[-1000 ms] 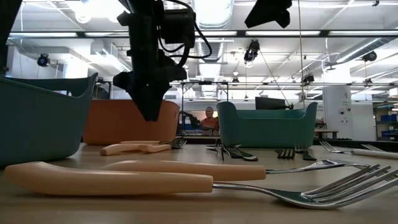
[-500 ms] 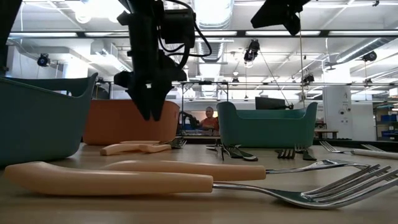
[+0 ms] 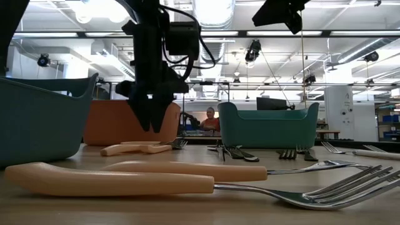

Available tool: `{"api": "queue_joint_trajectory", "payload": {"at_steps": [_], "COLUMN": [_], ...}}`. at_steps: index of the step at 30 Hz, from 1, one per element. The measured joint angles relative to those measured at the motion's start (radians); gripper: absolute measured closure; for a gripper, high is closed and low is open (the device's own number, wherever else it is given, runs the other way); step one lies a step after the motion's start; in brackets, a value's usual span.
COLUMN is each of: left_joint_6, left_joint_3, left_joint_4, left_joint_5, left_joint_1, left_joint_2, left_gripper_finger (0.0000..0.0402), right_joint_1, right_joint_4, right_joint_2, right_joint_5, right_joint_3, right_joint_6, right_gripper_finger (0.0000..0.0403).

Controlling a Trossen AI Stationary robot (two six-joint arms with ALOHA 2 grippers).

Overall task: Sort silverware by color (type)
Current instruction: Put the orange fork into the blue-green bin

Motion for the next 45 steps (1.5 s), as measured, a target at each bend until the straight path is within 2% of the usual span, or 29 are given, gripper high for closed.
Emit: {"api": "queue_joint_trajectory", "payload": {"at_steps": [25,45], "left_joint_6": [0.003,0.017], "left_joint_3": [0.000,-0.040], "left_joint_4": [0.016,0.048], "left_joint_5": [0.001,0.013], "left_joint_1": [0.000,0.003], "left_joint_2": [0.075,0.073], "left_gripper_finger": [0.0246,0.0328], "right_joint_1": [0.000,0.000], "right_joint_4": [-0.006,-0.006], "right_joint_2": [0.002,0.002], "right_joint_5": [-0.001,-0.001], "right_joint_3": [0.000,0.000], "right_joint_6": [0.003,0.010], "right_gripper_finger": [0.0344,0.0344]}}
